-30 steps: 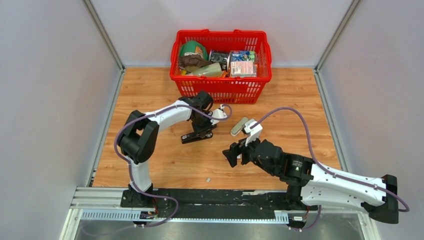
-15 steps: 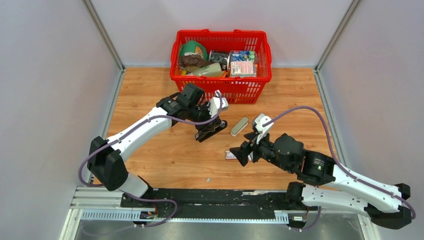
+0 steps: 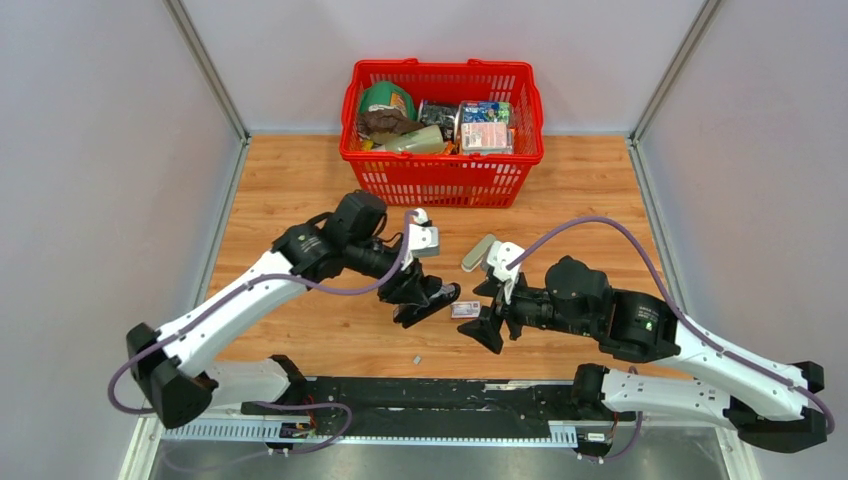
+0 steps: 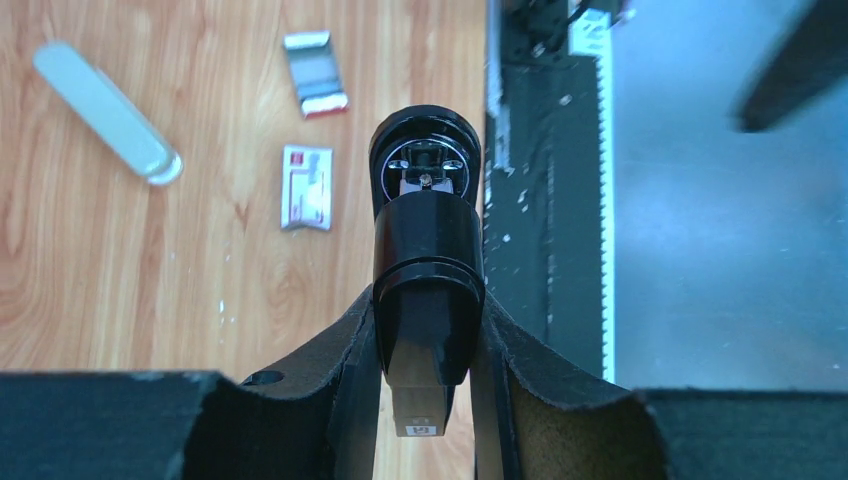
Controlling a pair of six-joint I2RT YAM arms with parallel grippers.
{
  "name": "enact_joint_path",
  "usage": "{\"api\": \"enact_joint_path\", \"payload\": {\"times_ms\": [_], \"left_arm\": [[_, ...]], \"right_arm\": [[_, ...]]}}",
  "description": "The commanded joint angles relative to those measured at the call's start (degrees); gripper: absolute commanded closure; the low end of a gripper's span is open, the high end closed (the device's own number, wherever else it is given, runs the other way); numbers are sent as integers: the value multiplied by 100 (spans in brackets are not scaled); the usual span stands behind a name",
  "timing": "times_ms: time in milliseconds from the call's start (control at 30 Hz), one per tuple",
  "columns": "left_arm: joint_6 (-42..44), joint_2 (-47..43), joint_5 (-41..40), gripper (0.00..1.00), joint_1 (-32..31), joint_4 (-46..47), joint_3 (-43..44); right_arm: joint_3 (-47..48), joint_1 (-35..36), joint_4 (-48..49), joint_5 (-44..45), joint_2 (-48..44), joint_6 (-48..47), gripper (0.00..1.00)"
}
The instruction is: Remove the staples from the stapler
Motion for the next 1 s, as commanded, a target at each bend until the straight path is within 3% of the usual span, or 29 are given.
{"api": "enact_joint_path", "payload": {"times_ms": [0,400,733,967], "left_arm": [[-366,-816,1059,100,10,685,-156],[-638,-1319,1262,100,2,1081,-640],[-849,-1547,1402,100,2,1380,-789],[-955,-1547,1595,100,2,1477,-798]], "right_arm": [[260,-15,-120,-561,-63,-472,24],[1007,-15,-50,-1414,507,-720,23],[1289,-59,3,-1554,1184,-1010,30],[1315,-489,144,-2134,1351,-1098,35]]}}
